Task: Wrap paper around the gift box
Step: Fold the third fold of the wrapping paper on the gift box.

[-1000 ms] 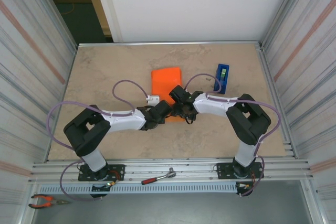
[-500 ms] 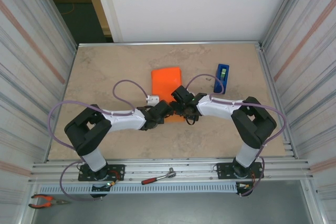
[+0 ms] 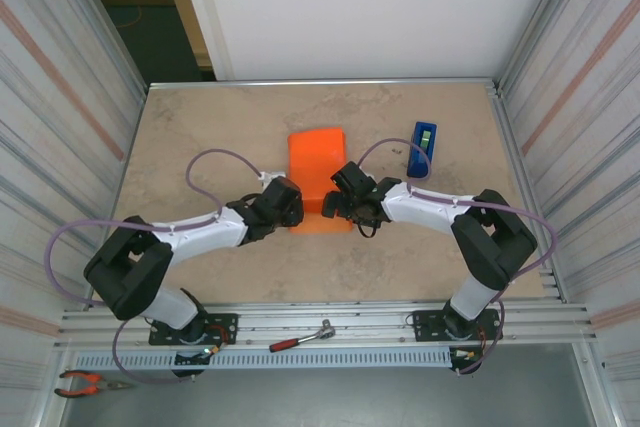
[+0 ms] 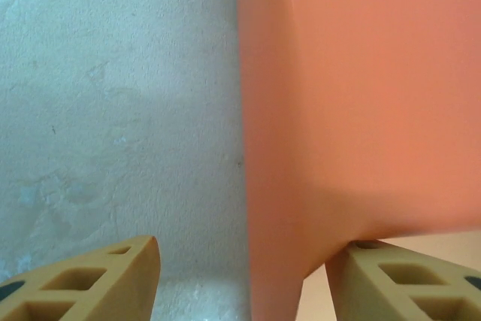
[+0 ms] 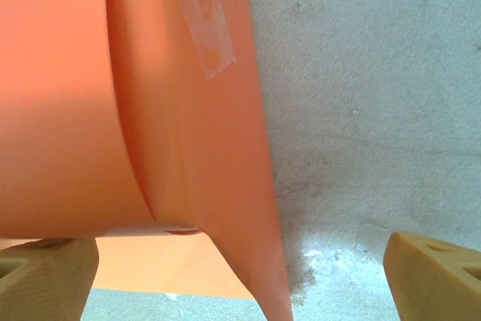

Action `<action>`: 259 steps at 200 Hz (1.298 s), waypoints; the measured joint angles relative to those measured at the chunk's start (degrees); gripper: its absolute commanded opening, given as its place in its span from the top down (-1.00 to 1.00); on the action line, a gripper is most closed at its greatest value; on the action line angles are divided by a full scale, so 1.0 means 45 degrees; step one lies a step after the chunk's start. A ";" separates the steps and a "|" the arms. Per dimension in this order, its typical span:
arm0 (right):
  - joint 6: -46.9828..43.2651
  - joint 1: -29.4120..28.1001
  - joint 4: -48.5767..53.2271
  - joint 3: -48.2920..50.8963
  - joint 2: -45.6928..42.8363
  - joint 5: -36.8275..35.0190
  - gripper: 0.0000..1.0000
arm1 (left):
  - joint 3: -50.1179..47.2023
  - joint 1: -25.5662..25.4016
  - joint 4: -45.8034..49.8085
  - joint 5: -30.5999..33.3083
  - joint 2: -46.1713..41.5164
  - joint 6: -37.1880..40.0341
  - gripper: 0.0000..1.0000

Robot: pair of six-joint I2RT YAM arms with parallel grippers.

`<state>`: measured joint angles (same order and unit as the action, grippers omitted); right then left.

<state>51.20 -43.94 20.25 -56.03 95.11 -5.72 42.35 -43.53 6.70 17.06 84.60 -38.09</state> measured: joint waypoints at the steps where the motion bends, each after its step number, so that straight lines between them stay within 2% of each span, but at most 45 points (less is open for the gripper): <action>1: -0.0024 0.0005 -0.0010 0.0000 0.0000 -0.0005 -0.85 | 0.0000 0.0000 -0.0005 -0.0005 0.0005 0.0005 -0.18; 34: -0.0189 0.0136 -0.0219 0.0000 0.0039 0.0034 -0.74 | 0.0000 0.0005 -0.0593 -0.0175 0.0661 0.0175 -0.06; 74: -0.0267 0.0204 -0.0423 0.0000 0.0330 0.0233 -0.49 | 0.0000 -0.0330 -0.0908 0.0223 0.1447 0.0126 0.08; 123: -0.0491 0.0214 -0.0437 -0.0282 0.0797 0.0291 -0.13 | 0.0000 -0.0607 -0.1175 0.0772 0.1753 0.0083 0.14; 152: -0.0573 0.0253 -0.0389 -0.0670 0.1088 0.0282 0.18 | 0.0005 -0.0607 -0.1190 0.0879 0.1996 0.0073 0.17; 178: -0.0680 0.0277 -0.0291 -0.0971 0.1345 0.0228 0.67 | 0.0029 -0.0656 -0.1185 0.0947 0.2113 0.0073 0.19; 187: -0.0758 0.0296 -0.0243 -0.1005 0.1384 0.0233 0.65 | 0.0053 -0.0690 -0.1195 0.0962 0.2137 0.0063 0.19; 199: -0.0777 0.0296 -0.0160 -0.1039 0.1418 0.0228 0.52 | 0.0087 -0.0695 -0.1195 0.1015 0.2195 0.0044 0.20; 206: -0.0801 0.0296 -0.0112 -0.1083 0.1462 0.0223 0.35 | 0.0102 -0.0695 -0.1185 0.1035 0.2210 0.0039 0.20; 213: -0.0801 0.0296 -0.0092 -0.1127 0.1525 0.0219 0.08 | 0.0117 -0.0704 -0.1180 0.1035 0.2220 0.0039 0.21; 217: -0.0801 0.0296 -0.0068 -0.1161 0.1559 0.0204 0.02 | 0.0121 -0.0714 -0.1180 0.1035 0.2225 0.0039 0.21; 234: -0.0821 0.0296 0.0034 -0.1273 0.1729 0.0155 0.01 | 0.0155 -0.0729 -0.1185 0.1088 0.2268 0.0039 0.22; 259: -0.0816 0.0296 0.0180 -0.1447 0.2021 0.0073 0.18 | 0.0185 -0.0772 -0.1171 0.1190 0.2317 0.0034 0.24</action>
<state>47.53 -42.61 21.06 -62.54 104.20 -5.39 43.18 -47.00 1.43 22.41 95.02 -37.93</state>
